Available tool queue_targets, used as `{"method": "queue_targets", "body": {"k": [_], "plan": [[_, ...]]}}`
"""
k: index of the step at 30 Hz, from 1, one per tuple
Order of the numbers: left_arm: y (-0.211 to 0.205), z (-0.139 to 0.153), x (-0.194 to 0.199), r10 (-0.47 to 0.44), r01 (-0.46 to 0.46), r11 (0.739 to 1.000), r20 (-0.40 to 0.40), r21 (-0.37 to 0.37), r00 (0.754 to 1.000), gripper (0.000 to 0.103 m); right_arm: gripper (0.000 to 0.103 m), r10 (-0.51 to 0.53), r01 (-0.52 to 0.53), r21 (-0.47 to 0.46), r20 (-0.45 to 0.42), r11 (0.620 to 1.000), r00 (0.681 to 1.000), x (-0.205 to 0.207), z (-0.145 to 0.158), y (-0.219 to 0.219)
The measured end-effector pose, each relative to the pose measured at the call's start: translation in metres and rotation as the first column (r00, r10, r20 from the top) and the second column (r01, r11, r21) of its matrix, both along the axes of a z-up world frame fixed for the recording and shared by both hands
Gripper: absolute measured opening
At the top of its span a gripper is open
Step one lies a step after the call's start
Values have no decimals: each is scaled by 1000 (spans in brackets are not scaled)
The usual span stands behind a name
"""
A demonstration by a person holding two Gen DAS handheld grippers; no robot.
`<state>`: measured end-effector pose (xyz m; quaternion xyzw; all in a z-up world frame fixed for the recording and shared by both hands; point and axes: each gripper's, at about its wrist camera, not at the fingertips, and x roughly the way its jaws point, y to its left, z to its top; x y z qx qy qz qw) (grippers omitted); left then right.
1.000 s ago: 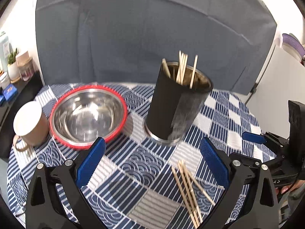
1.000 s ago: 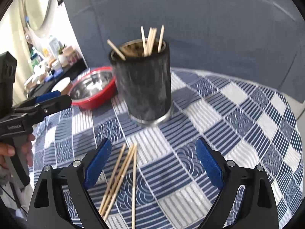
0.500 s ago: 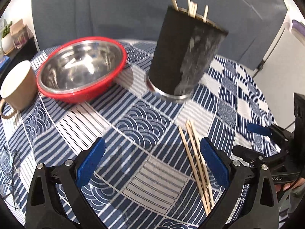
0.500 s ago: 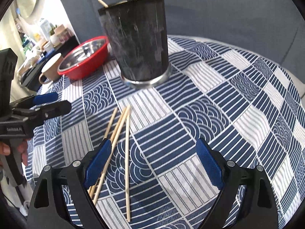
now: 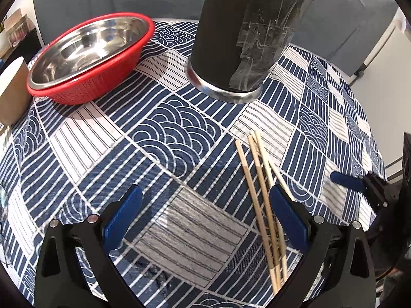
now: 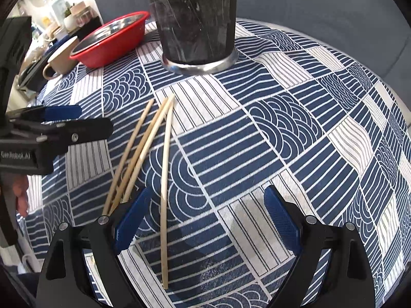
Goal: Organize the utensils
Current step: 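Lower both open tools toward the last chopsticks on the cloth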
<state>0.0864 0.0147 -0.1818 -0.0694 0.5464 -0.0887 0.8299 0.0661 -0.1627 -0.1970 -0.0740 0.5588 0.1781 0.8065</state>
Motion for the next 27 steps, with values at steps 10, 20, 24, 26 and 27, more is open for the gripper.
{"method": "queue_targets", "body": {"k": [10, 20, 24, 26, 27], "plan": [[-8, -11, 12, 23, -22, 999, -35, 32, 999, 97, 86, 19, -19, -32, 0, 999, 1000, -2, -2, 3], [-36, -19, 13, -57, 61, 971, -22, 230, 998, 99, 88, 0, -1, -43, -13, 999, 1000, 1, -7, 1], [-34, -16, 14, -47, 52, 972, -24, 227, 999, 99, 90, -8, 8, -45, -14, 999, 1000, 3, -8, 1], [-35, -17, 15, -51, 55, 972, -26, 229, 998, 99, 91, -12, 11, -48, -24, 999, 1000, 5, -9, 2], [-35, -17, 16, -52, 58, 972, -32, 229, 998, 99, 91, -12, 10, -53, -34, 999, 999, 5, -9, 2]]}}
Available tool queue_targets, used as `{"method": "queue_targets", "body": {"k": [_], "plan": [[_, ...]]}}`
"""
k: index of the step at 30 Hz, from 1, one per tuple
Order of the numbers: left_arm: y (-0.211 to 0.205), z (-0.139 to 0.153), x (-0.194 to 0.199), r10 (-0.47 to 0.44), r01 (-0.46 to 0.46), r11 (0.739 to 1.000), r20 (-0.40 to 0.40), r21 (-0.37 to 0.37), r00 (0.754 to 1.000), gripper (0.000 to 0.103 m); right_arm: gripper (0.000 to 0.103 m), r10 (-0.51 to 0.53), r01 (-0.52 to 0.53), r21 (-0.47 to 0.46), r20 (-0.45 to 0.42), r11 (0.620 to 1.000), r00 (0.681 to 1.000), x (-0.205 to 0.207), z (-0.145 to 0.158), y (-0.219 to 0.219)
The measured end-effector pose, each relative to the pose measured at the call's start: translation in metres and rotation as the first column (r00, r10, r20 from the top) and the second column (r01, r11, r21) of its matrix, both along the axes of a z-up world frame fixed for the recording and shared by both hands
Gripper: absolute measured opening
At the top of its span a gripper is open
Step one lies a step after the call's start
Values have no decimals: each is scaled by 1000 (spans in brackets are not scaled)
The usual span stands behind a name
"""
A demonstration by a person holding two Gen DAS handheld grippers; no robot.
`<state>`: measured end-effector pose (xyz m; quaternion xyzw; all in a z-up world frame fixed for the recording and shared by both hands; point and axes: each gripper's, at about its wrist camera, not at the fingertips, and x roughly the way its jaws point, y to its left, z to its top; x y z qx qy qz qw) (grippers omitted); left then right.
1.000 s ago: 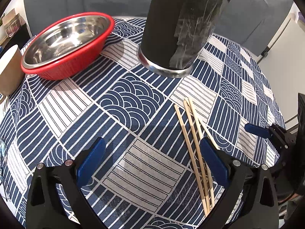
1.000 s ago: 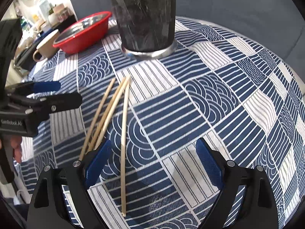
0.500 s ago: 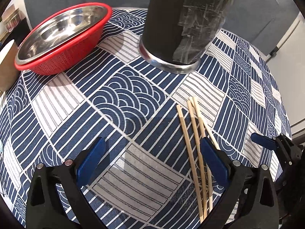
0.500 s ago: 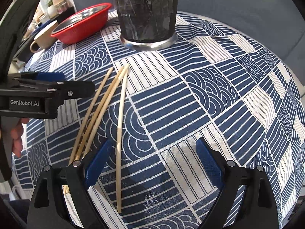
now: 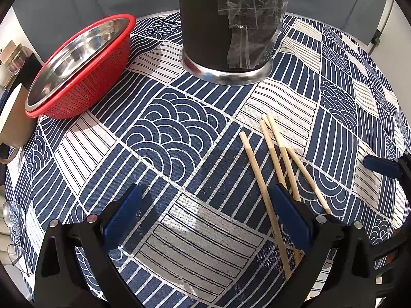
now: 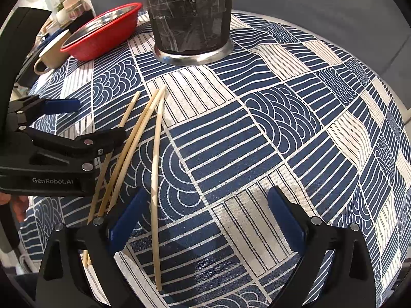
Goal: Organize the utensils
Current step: 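Lower both open tools toward the last chopsticks on the cloth, then close the left tool on a chopstick while the right tool closes on another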
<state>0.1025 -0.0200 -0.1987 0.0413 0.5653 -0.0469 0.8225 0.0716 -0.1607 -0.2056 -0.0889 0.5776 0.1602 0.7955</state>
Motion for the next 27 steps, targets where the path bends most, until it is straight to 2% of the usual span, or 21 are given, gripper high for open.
{"method": "queue_targets", "body": {"k": [4, 6, 8, 9, 11, 14, 16, 17, 19, 21, 24, 27], "plan": [[2, -4, 1, -22, 22, 1000, -19, 0, 1000, 99, 89, 13, -13, -13, -33, 1000, 999, 4, 1, 1], [6, -4, -1, -36, 35, 999, -20, -5, 999, 98, 79, 15, -16, -10, -27, 1000, 1000, 4, 3, -2], [10, -3, -5, -49, 49, 999, -13, -5, 999, 95, 54, 6, -6, -6, -21, 1000, 1000, 4, 7, -5], [12, -2, -8, -56, 56, 998, -7, -6, 998, 93, 48, -6, 6, -7, -19, 1000, 1000, 5, 9, -10], [18, 0, -14, -69, 69, 998, 1, -9, 998, 86, 26, -23, 23, -7, -16, 1000, 1000, 7, 10, -18], [28, 6, -20, -114, 114, 993, 0, -14, 993, 68, 8, -62, 62, -6, -24, 998, 998, 10, 11, -32], [39, 9, -23, -116, 116, 993, -1, -22, 993, 45, 5, -71, 71, -17, -24, 997, 997, 11, 10, -36], [46, 10, -24, -109, 109, 994, -2, -25, 994, 38, 4, -72, 72, -21, -27, 997, 997, 11, 10, -38], [61, 11, -26, -81, 80, 996, -16, -44, 997, 10, 4, -86, 85, -31, -32, 996, 996, 13, 10, -40], [72, 12, -27, -65, 62, 996, -36, -71, 997, 5, 4, -106, 105, -28, -45, 994, 993, 13, 10, -44], [81, 13, -30, -57, 52, 995, -55, -84, 997, 5, 4, -148, 150, 14, -85, 989, 985, 14, 10, -53], [86, 15, -35, -54, 51, 998, -57, -44, 997, 5, 4, -190, 200, 71, -125, 977, 974, 16, 12, -65]]}}
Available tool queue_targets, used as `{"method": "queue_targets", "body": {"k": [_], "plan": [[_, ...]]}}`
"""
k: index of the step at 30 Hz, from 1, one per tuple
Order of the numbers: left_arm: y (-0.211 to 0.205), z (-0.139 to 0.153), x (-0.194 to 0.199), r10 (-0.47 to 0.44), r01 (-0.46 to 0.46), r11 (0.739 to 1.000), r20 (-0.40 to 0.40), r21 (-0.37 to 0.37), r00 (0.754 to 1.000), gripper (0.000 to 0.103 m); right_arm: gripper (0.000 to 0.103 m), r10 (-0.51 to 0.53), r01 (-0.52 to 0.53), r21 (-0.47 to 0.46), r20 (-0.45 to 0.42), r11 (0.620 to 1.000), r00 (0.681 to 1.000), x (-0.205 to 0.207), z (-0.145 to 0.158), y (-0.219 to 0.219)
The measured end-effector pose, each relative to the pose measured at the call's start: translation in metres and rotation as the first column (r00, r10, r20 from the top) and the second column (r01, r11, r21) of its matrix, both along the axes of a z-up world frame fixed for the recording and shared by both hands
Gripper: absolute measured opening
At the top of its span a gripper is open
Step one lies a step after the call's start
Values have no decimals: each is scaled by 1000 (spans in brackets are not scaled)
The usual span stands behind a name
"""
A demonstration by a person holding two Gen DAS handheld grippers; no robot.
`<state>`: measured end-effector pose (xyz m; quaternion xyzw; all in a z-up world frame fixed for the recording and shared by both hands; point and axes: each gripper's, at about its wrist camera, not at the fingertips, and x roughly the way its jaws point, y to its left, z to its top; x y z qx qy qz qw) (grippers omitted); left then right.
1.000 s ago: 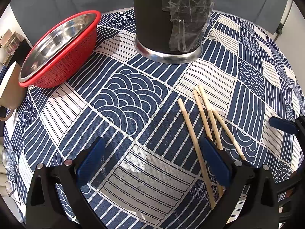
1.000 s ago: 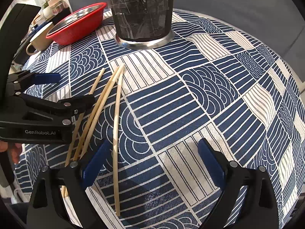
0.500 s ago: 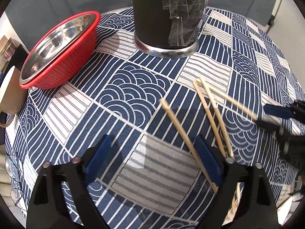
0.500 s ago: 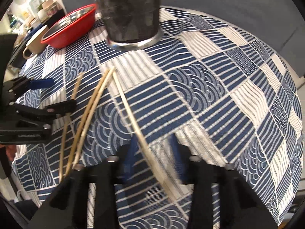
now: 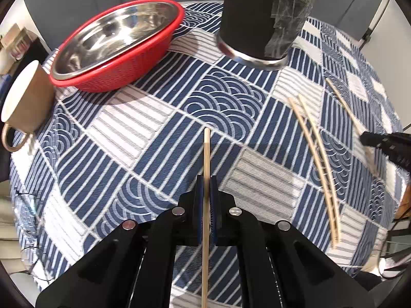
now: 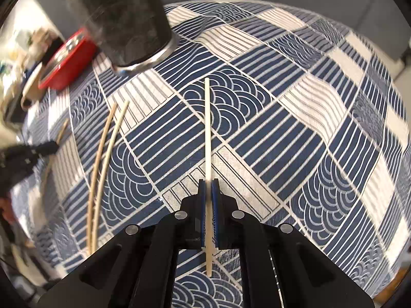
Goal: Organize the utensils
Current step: 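Close the left tool on a chopstick while the right tool closes on another, then lift both chopsticks upright and carry them over the black holder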
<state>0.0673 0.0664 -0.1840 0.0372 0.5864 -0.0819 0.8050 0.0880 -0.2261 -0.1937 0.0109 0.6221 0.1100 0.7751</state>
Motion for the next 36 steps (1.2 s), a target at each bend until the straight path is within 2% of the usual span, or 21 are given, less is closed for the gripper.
{"method": "queue_targets", "body": {"k": [6, 13, 16, 21, 24, 31, 36], "plan": [[12, 19, 2, 55, -55, 997, 12, -46, 998, 5, 4, -60, 58, 56, 35, 997, 998, 6, 19, -20], [22, 71, 20, 87, -83, 996, 118, -37, 989, 5, 4, -106, 95, 87, 124, 992, 987, 30, 55, -35], [24, 99, 33, 97, -88, 994, 177, -57, 979, 5, 4, -112, 97, 93, 166, 991, 980, 40, 71, -42], [11, 142, 55, 86, -76, 996, 277, -47, 957, 5, 4, -118, 94, 107, 239, 990, 964, 58, 102, -43], [3, 160, 65, 84, -71, 996, 308, -52, 948, 5, 5, -114, 86, 115, 275, 990, 955, 66, 117, -42], [-14, 190, 77, 54, -41, 998, 375, -43, 925, 5, 5, -152, 89, 200, 332, 976, 931, 82, 148, -37], [-27, 210, 90, 40, -23, 999, 411, -46, 911, 5, 5, -137, 54, 224, 375, 973, 917, 92, 168, -26]]}}
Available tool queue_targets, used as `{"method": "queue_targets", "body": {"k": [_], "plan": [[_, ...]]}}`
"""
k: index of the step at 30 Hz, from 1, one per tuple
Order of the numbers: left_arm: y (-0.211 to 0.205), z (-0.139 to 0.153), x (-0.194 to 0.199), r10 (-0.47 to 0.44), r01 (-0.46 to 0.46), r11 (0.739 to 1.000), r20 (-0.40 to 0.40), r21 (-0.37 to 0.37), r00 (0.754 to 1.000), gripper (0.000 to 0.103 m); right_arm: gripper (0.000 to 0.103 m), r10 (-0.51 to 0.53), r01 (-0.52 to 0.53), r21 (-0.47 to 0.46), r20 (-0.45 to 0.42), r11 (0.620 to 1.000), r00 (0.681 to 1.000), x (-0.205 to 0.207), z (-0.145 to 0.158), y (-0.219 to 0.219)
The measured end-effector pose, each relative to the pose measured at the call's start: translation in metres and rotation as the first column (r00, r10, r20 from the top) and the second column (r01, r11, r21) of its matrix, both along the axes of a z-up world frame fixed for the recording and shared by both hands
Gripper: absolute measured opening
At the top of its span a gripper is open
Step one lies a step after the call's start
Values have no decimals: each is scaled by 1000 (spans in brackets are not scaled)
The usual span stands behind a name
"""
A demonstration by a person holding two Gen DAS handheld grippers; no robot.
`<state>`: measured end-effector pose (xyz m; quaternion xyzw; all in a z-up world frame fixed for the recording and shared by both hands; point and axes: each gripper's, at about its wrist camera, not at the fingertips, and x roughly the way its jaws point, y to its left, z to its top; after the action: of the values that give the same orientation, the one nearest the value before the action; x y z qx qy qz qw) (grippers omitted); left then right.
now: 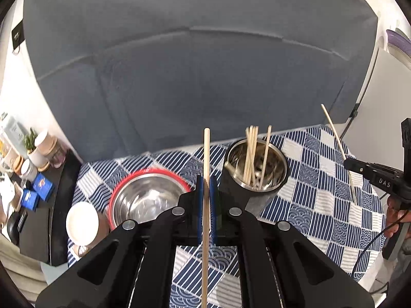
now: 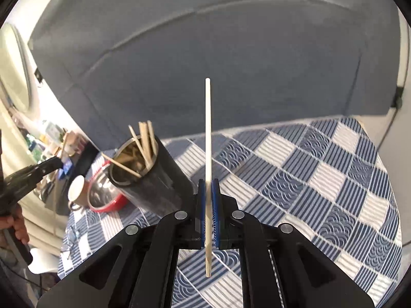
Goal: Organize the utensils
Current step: 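Lift both chopsticks upright and carry them over the black holder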
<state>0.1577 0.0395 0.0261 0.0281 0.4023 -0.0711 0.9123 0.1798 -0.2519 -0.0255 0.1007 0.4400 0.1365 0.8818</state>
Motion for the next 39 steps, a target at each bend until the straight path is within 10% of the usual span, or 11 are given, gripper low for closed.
{"method": "queue_targets", "body": {"k": [17, 39], "plan": [[-22, 32, 48, -50, 68, 981, 100, -181, 994, 5, 5, 135, -151, 94, 157, 984, 978, 55, 45, 59], [-19, -12, 85, -49, 192, 902, 351, -387, 935, 5, 5, 112, -199, 272, 304, 941, 946, 83, -13, 89]]}}
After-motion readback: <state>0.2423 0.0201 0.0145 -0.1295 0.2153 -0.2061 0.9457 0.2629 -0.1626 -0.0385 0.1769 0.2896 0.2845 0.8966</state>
